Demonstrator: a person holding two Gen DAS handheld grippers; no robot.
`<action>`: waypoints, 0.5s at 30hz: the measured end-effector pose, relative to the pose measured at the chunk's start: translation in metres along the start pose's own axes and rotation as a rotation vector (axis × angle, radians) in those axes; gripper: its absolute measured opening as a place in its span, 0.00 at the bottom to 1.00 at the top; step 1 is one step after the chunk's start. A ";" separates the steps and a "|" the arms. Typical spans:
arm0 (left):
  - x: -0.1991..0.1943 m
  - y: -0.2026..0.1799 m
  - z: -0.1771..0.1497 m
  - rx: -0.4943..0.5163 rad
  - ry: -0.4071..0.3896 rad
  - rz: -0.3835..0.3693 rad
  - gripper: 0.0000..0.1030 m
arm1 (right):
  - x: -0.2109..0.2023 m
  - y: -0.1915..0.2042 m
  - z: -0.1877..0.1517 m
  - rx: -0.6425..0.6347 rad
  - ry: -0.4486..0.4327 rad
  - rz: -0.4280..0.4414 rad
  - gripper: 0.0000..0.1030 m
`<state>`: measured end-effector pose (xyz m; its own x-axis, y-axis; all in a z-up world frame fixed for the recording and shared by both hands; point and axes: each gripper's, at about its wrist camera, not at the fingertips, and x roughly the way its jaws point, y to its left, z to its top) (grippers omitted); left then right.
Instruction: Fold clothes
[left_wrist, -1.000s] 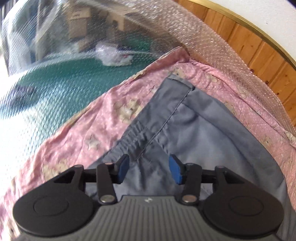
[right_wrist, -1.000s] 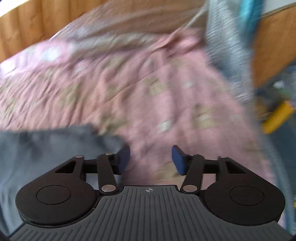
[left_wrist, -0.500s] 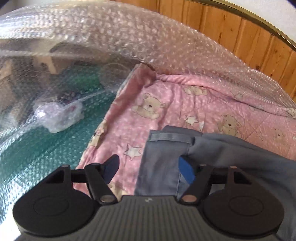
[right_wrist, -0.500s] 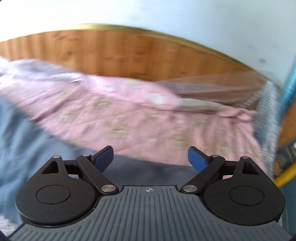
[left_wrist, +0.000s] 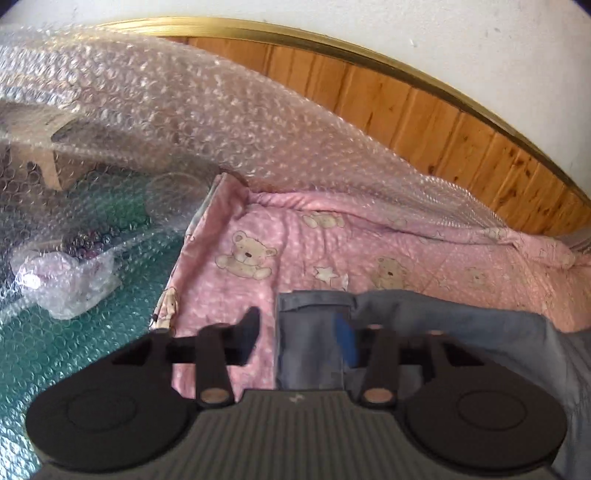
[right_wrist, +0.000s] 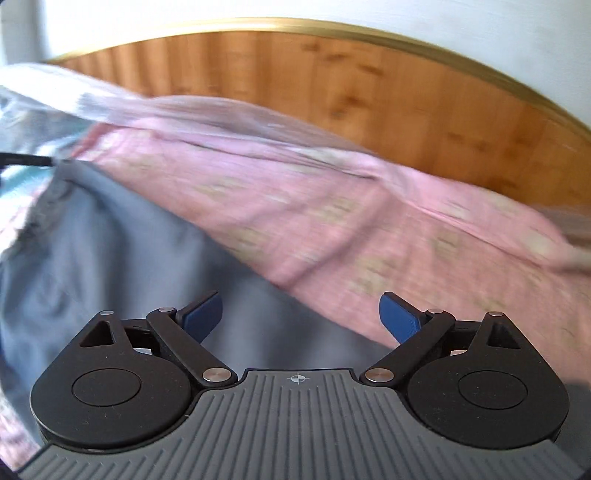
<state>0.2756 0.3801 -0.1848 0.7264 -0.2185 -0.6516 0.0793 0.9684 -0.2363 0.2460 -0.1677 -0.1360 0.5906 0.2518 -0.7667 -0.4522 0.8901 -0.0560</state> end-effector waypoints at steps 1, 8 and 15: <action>0.004 0.002 0.002 -0.019 0.000 -0.027 0.77 | 0.011 0.014 0.010 -0.025 0.001 0.026 0.91; 0.018 -0.011 0.007 0.072 0.057 -0.159 0.04 | 0.086 0.096 0.083 -0.212 -0.020 0.209 0.91; 0.015 -0.006 0.010 0.151 0.041 -0.312 0.04 | 0.170 0.193 0.147 -0.433 0.045 0.517 0.94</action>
<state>0.2933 0.3721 -0.1860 0.6239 -0.5081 -0.5938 0.3956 0.8606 -0.3208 0.3571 0.1022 -0.1831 0.2016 0.5803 -0.7891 -0.9018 0.4244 0.0817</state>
